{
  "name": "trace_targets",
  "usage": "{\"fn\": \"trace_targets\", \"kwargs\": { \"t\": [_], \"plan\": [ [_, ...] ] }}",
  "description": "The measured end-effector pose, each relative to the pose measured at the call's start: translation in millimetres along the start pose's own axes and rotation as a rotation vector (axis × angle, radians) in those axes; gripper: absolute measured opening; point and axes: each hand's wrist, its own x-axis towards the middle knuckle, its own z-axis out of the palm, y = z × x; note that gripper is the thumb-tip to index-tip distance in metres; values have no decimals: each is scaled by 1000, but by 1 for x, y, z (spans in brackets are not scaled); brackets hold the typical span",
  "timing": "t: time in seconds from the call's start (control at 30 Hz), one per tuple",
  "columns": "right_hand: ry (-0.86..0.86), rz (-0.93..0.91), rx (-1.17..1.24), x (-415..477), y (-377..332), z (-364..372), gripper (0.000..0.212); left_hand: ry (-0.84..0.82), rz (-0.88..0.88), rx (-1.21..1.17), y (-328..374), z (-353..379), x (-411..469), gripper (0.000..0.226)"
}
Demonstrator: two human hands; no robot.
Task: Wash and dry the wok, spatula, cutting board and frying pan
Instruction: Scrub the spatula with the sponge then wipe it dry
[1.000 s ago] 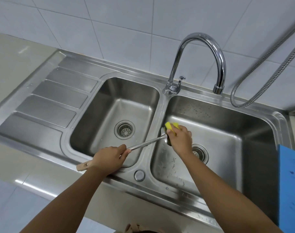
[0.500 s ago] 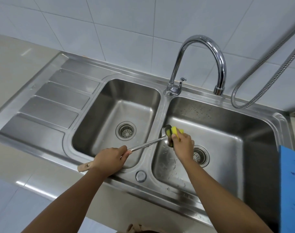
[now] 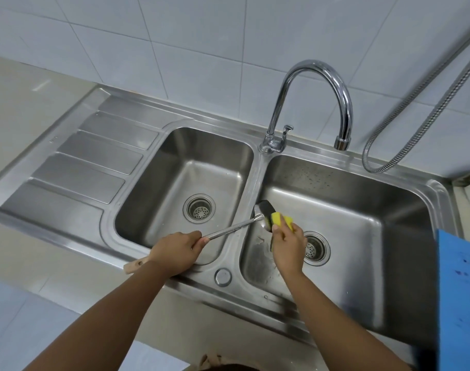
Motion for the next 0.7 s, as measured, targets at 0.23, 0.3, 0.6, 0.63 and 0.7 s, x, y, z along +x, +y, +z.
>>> {"fn": "trace_targets", "kwargs": {
  "t": [0.23, 0.3, 0.6, 0.63, 0.7],
  "plan": [
    [2, -37, -14, -5, 6, 7, 52, -3, 4, 8, 1, -1, 0, 41],
    [26, 28, 57, -6, 9, 7, 68, 3, 7, -5, 1, 1, 0, 41],
    [-97, 111, 36, 18, 17, -3, 44, 26, 26, 17, 1, 1, -2, 41],
    [-118, 81, 17, 20, 14, -4, 40, 35, 31, 21, 1, 2, -2, 42],
    [-147, 41, 10, 27, 9, -4, 35, 54, 40, 39, 1, 3, -3, 42]
  ]
}}
